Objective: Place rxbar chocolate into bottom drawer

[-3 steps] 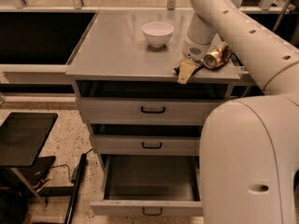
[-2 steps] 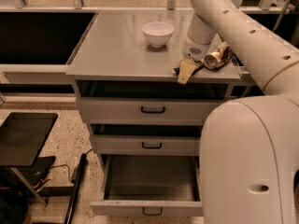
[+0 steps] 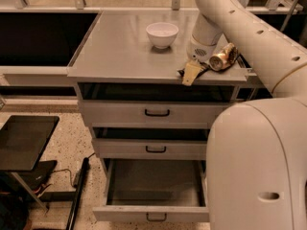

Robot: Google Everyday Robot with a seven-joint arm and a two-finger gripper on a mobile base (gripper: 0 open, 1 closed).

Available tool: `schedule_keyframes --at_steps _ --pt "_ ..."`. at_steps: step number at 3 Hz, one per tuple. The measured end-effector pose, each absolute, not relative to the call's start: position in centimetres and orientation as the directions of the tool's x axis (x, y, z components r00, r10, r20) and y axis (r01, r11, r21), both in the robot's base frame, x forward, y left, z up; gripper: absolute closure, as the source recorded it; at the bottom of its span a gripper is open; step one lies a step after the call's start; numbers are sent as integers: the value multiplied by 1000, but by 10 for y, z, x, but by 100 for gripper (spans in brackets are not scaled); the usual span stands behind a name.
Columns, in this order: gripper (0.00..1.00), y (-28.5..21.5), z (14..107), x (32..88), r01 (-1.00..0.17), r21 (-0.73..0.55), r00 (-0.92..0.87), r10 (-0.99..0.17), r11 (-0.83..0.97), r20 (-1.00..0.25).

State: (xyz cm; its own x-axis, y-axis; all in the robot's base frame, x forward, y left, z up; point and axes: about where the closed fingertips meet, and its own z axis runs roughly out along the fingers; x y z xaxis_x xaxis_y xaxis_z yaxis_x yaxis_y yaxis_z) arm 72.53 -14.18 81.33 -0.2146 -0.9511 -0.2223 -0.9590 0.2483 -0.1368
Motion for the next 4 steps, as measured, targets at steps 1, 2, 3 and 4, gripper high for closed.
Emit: schedule_keyframes --at_steps 1,2,3,4 --pt "100 -141 814 724 -959 -137 -214 -951 248 -222" --pt "100 -141 815 722 -959 -138 -214 -951 248 -222" --pt "100 -140 816 720 -959 -139 -214 -951 248 -222" --pt "100 -141 818 719 -958 -141 -216 -951 251 -223"
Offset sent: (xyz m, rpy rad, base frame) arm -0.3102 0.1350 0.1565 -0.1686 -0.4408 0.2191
